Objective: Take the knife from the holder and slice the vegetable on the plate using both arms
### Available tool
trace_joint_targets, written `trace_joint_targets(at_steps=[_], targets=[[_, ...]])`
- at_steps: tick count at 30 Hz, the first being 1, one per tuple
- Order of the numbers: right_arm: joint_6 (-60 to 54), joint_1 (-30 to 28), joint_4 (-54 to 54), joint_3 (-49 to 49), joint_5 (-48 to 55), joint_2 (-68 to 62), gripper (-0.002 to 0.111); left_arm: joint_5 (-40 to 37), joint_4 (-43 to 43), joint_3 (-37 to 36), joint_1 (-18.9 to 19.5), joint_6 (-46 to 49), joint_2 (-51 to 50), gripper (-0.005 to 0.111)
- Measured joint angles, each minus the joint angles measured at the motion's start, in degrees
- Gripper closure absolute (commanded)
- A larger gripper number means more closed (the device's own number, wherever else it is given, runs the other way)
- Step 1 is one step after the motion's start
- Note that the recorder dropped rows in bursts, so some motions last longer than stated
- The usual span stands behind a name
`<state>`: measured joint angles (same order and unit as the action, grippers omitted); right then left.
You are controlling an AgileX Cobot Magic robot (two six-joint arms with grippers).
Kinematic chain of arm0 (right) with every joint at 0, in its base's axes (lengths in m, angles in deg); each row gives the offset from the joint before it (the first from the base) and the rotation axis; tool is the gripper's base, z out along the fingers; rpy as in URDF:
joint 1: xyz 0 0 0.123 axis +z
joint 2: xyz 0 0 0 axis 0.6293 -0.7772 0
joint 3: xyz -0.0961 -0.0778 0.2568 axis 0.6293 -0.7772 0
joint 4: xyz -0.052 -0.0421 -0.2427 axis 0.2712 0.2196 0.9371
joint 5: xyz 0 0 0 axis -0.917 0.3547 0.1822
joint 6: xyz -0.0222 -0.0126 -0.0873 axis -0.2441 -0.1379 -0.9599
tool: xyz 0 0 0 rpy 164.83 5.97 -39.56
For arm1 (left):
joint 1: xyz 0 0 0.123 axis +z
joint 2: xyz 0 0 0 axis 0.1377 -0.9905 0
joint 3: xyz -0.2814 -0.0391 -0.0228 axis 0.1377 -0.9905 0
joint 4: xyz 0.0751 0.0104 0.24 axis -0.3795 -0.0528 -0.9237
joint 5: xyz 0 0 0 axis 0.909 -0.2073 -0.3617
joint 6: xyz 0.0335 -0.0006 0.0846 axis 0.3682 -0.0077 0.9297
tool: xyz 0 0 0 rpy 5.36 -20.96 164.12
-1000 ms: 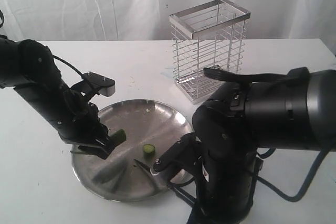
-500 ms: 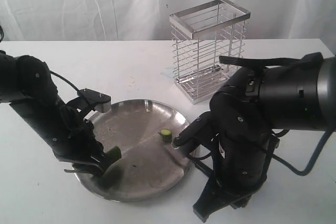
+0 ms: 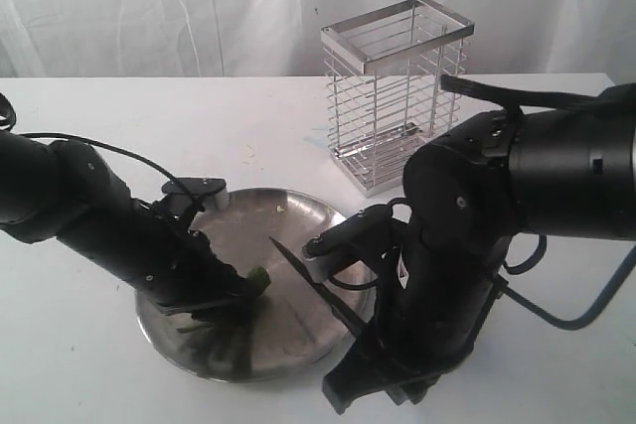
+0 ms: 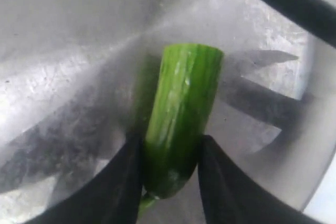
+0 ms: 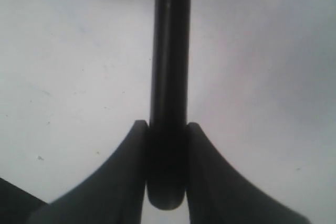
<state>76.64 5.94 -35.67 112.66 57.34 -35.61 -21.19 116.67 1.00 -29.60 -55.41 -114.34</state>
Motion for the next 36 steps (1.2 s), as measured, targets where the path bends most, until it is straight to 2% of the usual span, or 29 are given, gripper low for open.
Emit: trace_joint_targets(at_steps=[1,2,4,5,24,30,36], targets=[[0.0,0.0,0.0,0.0,0.0,0.1,0.107,0.45,0.97,0.0,0.0,0.0,-0.37,0.062],[-0.07,0.0,0.0,0.0,0.0,0.1,0.107,0.6,1.39,0.0,-0.1,0.0,-0.5,0.053],[-0.46,0.0,0.0,0.0,-0.09,0.1,0.107,0.59,2.3,0.0,-0.19,0.0,-0.49,0.041],[-0.88,0.0,0.0,0.04,0.04,0.1,0.107,0.3,3.04,0.0,-0.31,0.0,-0.49,0.039],[-3.27,1.89,-1.03,0.34,-1.27,0.32,0.107,4.87,-1.59,0.0,-0.02,0.0,11.65,0.04],[-3.27,1.89,-1.03,0.34,-3.16,0.32,0.107,4.11,-1.82,0.0,3.69,-0.82,12.16,0.04],[-3.27,1.89,-1.25,0.34,-4.89,0.17,0.107,3.15,-2.0,0.0,4.93,-0.82,12.16,0.04]])
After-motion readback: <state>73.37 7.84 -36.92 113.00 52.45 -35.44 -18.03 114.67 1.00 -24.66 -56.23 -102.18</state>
